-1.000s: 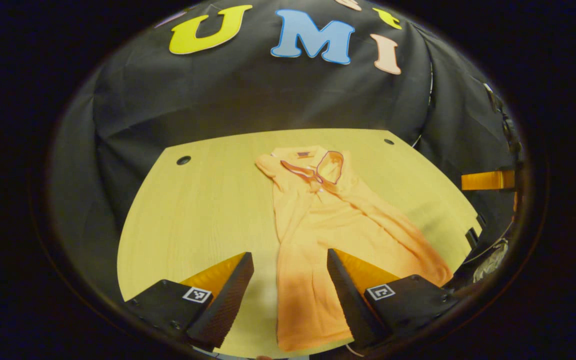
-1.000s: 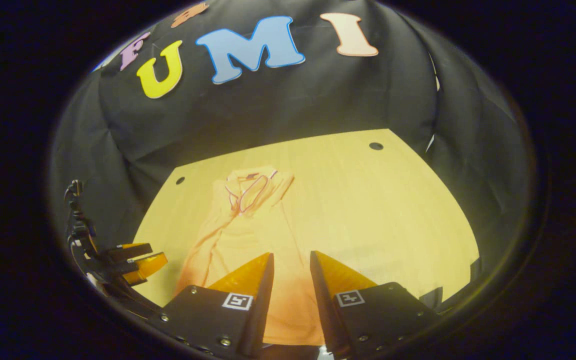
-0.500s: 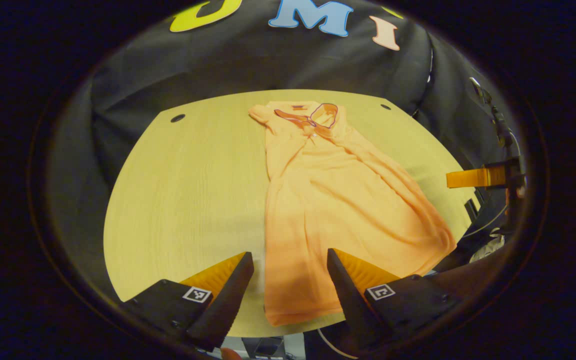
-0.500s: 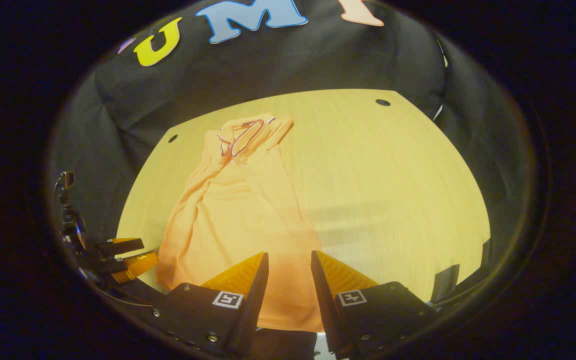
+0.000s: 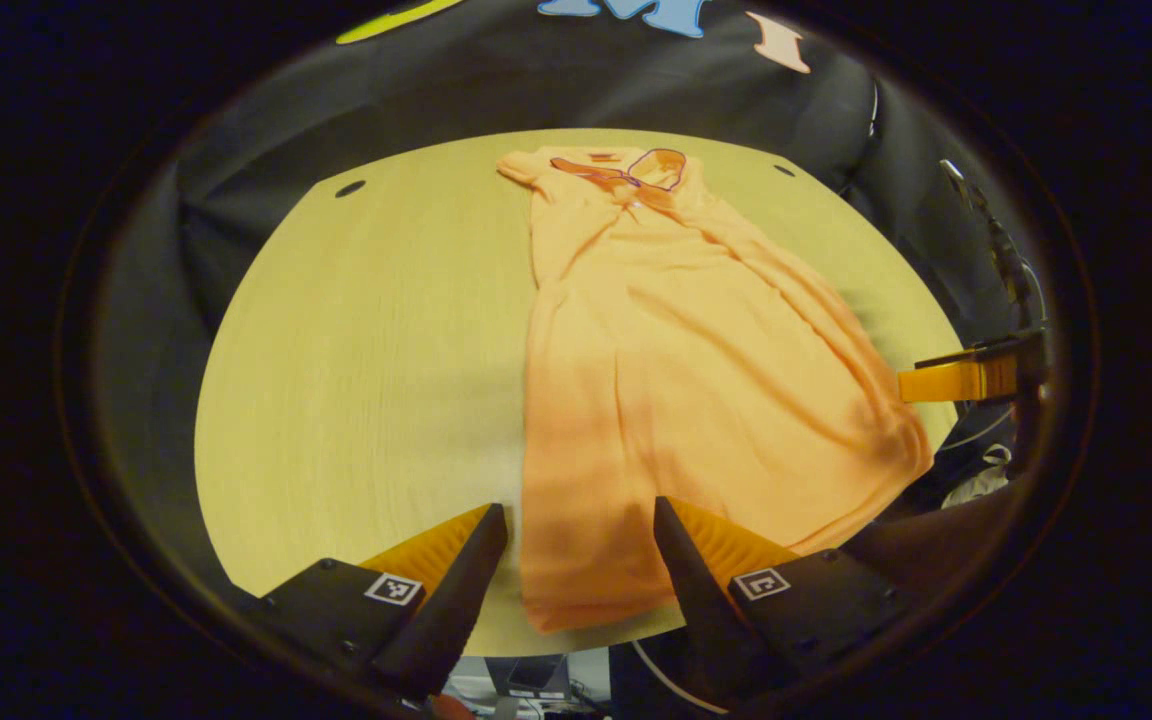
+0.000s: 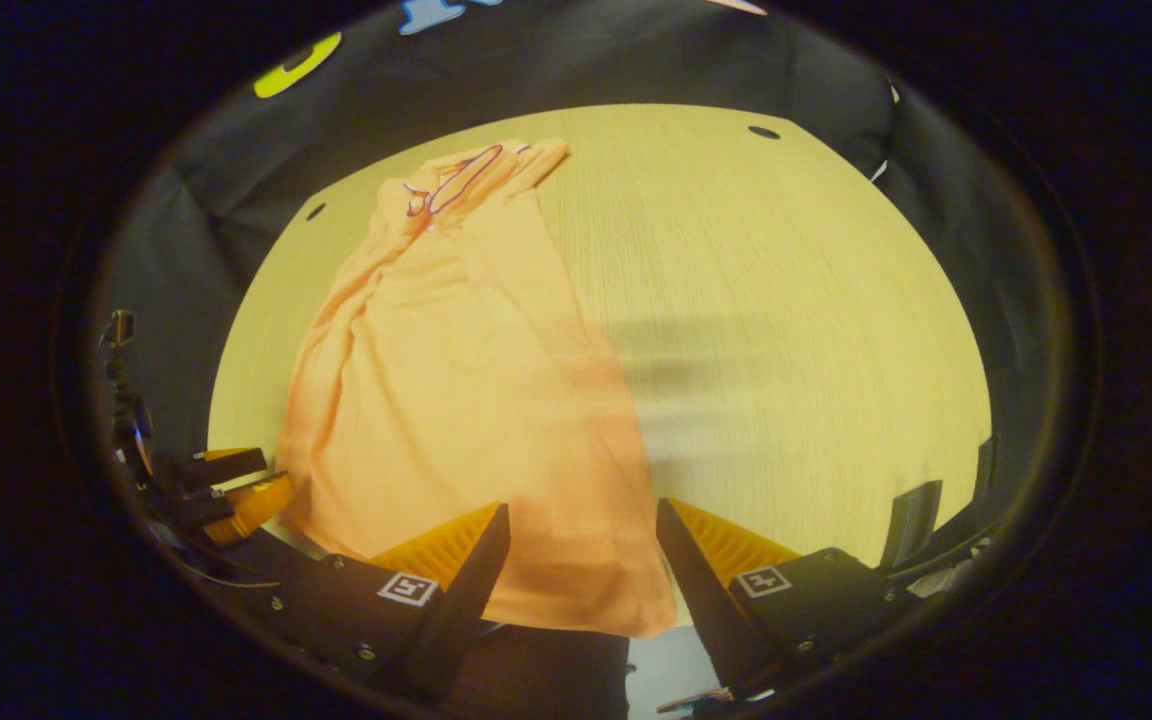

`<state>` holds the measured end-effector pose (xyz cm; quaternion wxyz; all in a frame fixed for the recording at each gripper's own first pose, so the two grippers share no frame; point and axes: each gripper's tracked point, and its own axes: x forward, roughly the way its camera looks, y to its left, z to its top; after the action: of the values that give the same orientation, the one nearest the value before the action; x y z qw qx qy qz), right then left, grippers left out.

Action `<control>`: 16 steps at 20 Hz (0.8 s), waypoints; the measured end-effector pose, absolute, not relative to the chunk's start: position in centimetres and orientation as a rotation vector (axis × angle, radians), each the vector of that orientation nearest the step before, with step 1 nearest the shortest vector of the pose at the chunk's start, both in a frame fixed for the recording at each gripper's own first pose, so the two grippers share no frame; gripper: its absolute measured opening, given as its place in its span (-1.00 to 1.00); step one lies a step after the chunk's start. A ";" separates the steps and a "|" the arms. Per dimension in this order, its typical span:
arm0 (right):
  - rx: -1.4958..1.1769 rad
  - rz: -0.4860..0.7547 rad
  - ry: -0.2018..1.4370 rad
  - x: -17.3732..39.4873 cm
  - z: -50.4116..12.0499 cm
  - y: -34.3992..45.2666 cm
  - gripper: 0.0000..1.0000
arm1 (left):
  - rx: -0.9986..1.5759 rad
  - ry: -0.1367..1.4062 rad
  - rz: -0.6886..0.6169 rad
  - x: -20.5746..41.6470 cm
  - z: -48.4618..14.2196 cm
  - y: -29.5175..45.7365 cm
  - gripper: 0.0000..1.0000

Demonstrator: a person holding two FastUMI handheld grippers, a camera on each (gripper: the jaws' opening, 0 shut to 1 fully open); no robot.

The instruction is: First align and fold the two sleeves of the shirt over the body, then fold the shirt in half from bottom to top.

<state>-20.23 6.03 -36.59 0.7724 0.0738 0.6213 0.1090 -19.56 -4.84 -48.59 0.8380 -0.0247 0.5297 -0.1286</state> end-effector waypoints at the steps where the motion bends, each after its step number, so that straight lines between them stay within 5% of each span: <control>1: 0.141 0.235 1.367 -20.6 -37.1 5.8 0.84 | -0.045 1.136 -0.268 -19.8 -49.0 -4.8 0.94; 16: -0.014 0.215 1.524 -22.1 -39.9 5.6 0.83 | 0.012 1.263 -0.225 -20.3 -50.9 -4.6 0.93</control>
<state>-22.06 5.55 -39.95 0.7182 -0.0062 0.6890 0.0972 -20.33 -4.62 -50.89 0.8013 0.0056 0.5889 -0.1051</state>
